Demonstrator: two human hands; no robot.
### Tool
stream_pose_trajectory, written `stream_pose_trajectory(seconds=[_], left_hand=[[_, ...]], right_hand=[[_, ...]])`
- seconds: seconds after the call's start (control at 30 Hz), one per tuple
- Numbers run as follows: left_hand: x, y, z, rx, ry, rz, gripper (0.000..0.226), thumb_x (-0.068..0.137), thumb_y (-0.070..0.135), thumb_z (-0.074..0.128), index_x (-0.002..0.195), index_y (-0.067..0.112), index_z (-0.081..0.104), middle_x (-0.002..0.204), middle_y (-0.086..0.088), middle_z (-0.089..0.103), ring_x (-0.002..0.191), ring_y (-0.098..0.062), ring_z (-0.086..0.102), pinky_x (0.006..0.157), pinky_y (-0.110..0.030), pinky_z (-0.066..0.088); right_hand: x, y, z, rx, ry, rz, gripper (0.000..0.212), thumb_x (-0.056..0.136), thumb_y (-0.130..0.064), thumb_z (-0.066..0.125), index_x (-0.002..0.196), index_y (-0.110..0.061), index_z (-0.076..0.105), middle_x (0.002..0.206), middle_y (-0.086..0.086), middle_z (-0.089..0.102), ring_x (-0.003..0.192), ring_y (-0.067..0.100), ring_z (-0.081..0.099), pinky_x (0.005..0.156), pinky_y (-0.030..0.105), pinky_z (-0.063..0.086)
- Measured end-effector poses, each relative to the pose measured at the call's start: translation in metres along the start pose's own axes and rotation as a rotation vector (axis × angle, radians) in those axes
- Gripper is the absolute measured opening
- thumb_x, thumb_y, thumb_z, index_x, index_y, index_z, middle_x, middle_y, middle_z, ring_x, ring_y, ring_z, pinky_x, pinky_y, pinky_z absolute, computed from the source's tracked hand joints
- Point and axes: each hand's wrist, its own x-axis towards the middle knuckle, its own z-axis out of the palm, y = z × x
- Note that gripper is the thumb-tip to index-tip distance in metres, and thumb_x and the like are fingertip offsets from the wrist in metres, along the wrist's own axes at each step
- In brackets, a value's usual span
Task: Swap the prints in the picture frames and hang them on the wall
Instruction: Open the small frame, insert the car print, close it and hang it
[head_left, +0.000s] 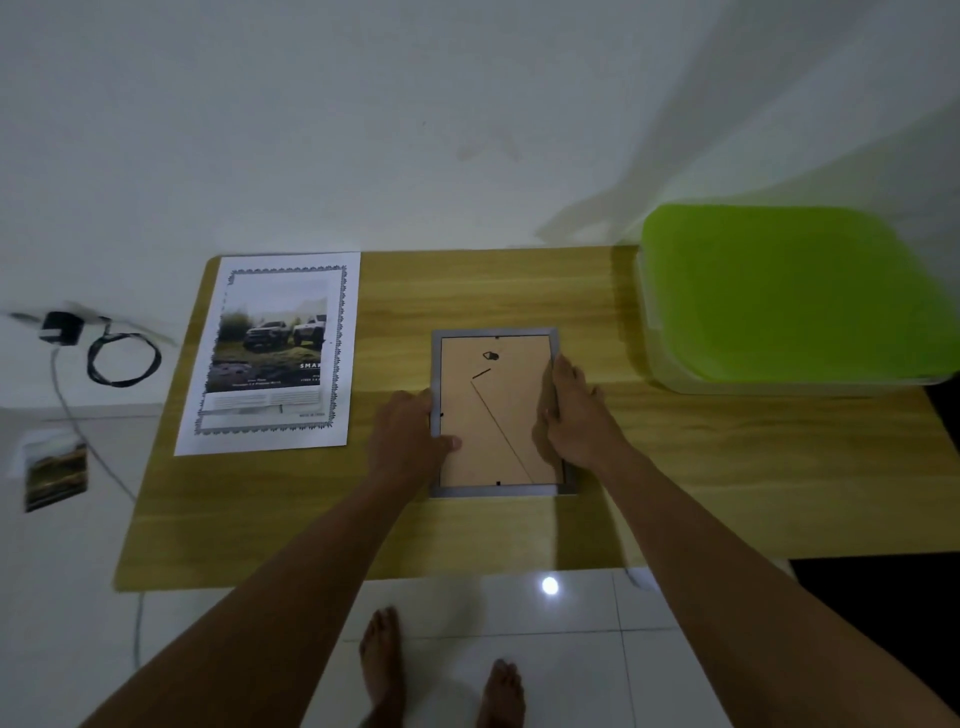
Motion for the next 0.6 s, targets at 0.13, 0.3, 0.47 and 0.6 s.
stream_pose_trajectory(seconds=[0.13,0.3,0.47,0.6], left_hand=[[-0.004,-0.006,-0.008,0.167,-0.029,0.125,0.087,0.079,0.045,0.075,0.148,0.016,0.033,0.148,-0.012,0.038,0.135,-0.032,0.033,0.106,-0.044,0.037],[-0.005,-0.017,-0.011,0.393,-0.308,0.149,0.120,0.073,0.061,0.073,0.155,0.026,-0.008,0.162,-0.005,-0.016,0.149,-0.032,-0.014,0.115,-0.059,0.006],[0.001,-0.020,-0.012,0.397,-0.366,0.158,0.127,0.071,0.061,0.074,0.153,0.023,-0.015,0.161,-0.005,-0.020,0.148,-0.033,-0.014,0.115,-0.063,0.007],[0.000,-0.025,-0.013,0.413,-0.381,0.170,0.134,0.066,0.065,0.076,0.153,0.023,-0.017,0.160,-0.004,-0.022,0.148,-0.031,-0.017,0.117,-0.061,0.004]], right_hand=[[-0.011,0.007,0.009,-0.166,0.098,-0.228,0.062,0.104,-0.025,0.039,0.157,-0.013,0.008,0.165,0.009,0.008,0.152,0.028,0.004,0.122,0.052,0.006],[-0.044,0.018,0.046,-0.385,0.052,-0.452,0.057,0.101,-0.043,0.040,0.152,-0.020,0.030,0.162,0.013,0.018,0.150,0.032,0.012,0.120,0.056,0.012],[-0.058,0.028,0.066,-0.346,0.065,-0.498,0.032,0.099,-0.034,0.047,0.129,-0.023,0.055,0.159,0.016,0.026,0.150,0.036,0.014,0.120,0.059,0.008],[-0.060,0.027,0.071,-0.251,0.101,-0.486,0.018,0.097,-0.022,0.054,0.114,-0.022,0.058,0.158,0.015,0.028,0.151,0.035,0.011,0.119,0.054,-0.001]])
